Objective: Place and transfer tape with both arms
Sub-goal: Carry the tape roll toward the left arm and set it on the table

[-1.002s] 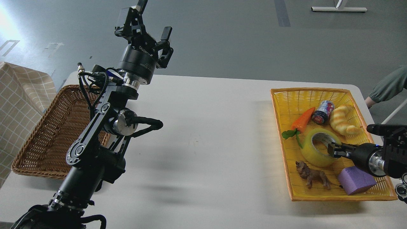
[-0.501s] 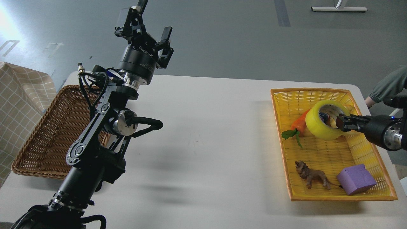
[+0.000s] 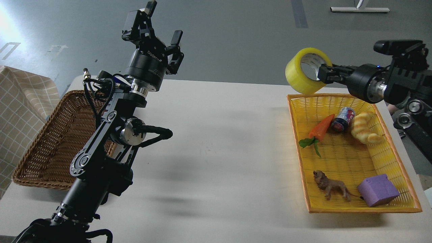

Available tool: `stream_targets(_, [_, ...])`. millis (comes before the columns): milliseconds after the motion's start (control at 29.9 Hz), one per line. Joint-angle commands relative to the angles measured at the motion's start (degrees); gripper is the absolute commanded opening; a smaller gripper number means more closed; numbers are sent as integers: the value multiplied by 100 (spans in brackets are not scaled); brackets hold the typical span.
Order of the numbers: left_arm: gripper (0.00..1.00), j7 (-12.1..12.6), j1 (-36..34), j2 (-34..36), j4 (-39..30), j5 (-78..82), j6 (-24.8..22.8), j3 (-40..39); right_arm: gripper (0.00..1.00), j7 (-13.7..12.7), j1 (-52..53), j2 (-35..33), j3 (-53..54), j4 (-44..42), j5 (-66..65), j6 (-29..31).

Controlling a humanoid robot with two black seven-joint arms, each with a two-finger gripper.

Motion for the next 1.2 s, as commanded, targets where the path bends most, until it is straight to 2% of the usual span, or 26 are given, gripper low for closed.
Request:
stream_targets(0, [99,1,-9,1,1,0,-1,12,10,-2,432,712,-499,-599,-19,0])
stream_targets(134, [99,9,-17,1,1,0,-19,21,8,-2,775,1678,-1044,-1267,-28,0])
stream_targets(334, [99,1,-9,1,-16,0,-19,3,8,-2,960,2700,-1309,-1839,-37,0])
stream_targets(702, [99,-17,27,1,-43,-44,-10,-23,8,-11,768,2700,-2046,-2016,-37,0])
stream_targets(969, [99,-26,53,1,-51,-44,-10,-76,9,-20,670,2700,-2056,-1998,-19,0])
stream_targets(1069, [99,-26,53,1,-51,-44,-19,-76,19,-55,679,2700,-1994,-1954,16,0])
stream_targets(1103, [99,-26,62,1,-51,-44,-19,-76,32,-55,696,2700,-1933,-1945,34,0])
stream_targets(1170, [99,-26,62,1,-51,-53,-19,-76,66,-55,723,2700,-1775,-1945,51,0])
